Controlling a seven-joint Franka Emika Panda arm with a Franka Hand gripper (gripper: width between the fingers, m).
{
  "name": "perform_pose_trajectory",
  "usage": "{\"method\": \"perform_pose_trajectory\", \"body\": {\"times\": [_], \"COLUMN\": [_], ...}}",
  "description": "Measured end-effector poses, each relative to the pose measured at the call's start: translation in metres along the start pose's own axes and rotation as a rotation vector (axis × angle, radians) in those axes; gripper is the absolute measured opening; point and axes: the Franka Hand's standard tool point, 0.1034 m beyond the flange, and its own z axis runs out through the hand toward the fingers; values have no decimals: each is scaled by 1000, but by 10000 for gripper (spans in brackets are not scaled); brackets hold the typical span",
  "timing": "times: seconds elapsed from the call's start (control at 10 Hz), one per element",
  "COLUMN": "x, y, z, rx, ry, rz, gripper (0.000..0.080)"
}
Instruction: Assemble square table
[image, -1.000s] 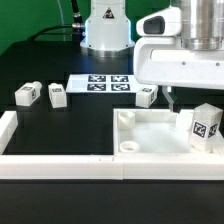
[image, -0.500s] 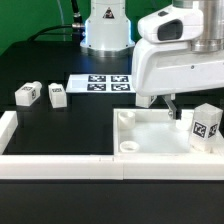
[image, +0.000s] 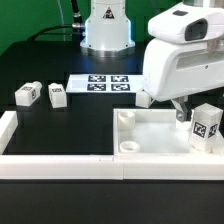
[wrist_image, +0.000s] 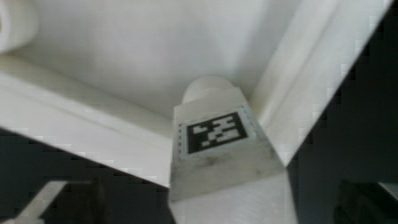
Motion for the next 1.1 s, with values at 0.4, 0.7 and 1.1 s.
{"method": "perform_pose_trajectory", "body": {"times": [0.4,0.7,1.1], "x": [1,1,0], "y": [-3,-3,-1], "z": [0,0,0], "rx": [3,4,25], "ry": [1,1,12], "rz": [-117,-88,122], "gripper": [529,285,285]}}
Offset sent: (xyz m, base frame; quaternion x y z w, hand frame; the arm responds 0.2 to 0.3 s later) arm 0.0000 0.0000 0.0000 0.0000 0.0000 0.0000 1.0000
